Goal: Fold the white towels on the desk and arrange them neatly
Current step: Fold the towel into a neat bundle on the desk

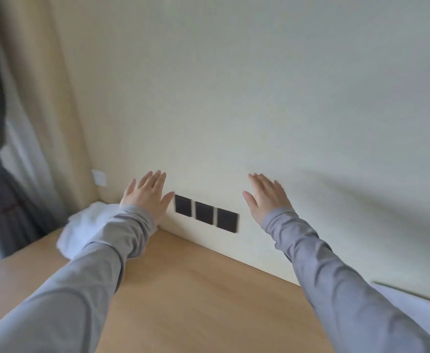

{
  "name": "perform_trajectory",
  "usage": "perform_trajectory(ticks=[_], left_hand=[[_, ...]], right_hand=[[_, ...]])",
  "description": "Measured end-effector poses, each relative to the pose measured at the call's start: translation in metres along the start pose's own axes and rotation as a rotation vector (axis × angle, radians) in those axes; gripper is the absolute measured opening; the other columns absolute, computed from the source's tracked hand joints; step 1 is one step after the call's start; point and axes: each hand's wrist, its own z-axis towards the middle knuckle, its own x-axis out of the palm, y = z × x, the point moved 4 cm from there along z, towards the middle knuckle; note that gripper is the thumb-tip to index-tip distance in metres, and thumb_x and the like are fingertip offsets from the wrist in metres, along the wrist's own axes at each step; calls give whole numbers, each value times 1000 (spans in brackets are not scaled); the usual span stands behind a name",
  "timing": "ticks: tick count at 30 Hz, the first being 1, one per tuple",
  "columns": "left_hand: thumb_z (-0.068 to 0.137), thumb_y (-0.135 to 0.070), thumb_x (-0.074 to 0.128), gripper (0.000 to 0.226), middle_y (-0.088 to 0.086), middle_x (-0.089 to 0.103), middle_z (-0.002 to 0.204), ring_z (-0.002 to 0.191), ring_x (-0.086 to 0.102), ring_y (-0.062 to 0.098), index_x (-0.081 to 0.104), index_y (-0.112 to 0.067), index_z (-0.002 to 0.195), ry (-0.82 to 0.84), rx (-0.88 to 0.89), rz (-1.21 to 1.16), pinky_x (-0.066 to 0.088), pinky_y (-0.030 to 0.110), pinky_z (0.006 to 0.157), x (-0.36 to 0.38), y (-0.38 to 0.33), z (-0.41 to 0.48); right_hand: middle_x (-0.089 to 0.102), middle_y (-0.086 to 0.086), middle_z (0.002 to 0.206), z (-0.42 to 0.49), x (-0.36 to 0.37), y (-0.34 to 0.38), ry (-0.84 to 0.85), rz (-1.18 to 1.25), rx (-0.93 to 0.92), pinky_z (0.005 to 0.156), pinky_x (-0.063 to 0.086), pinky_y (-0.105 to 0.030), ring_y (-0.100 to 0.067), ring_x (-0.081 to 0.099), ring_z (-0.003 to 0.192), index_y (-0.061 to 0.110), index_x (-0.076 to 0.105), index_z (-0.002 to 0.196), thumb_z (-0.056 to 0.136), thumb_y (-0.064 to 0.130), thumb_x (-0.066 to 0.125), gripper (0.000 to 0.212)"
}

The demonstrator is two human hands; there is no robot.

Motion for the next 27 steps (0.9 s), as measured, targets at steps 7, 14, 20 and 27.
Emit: perform_trajectory(ticks=[7, 14, 20, 27], left_hand=[[97, -40, 32, 56, 0, 25, 154, 143, 15, 15, 23, -14, 146, -130, -199, 90, 13, 38, 116, -69, 224, -56], [98, -43, 29, 57, -1, 24, 154, 144, 14, 16, 22, -15, 147, -139, -309, 112, 14, 37, 117, -72, 347, -75], [97, -45, 27, 59, -1, 21, 155, 144, 14, 16, 19, -17, 148, -77, -332, 101, 14, 38, 118, -32, 404, -47], [98, -44, 29, 57, -2, 24, 154, 142, 20, 15, 20, -18, 148, 12, -301, 71, 21, 33, 114, 37, 449, 9]], right_hand=[[23, -4, 154, 56, 5, 214, -26, 40, -190, 115, 15, -36, -16, 19, 142, 12, 22, 145, 99, 32, 30, 51], [31, -7, 150, 100, 32, 319, -12, 38, -273, 111, 21, -36, -20, 25, 139, 10, 27, 143, 99, 29, 33, 49], [35, -8, 148, 150, 93, 363, 51, 92, -268, 109, 24, -37, -22, 30, 136, 9, 27, 143, 99, 30, 34, 49], [34, -9, 147, 206, 184, 371, 169, 205, -142, 108, 28, -36, -25, 33, 134, 11, 25, 144, 98, 31, 36, 52]])
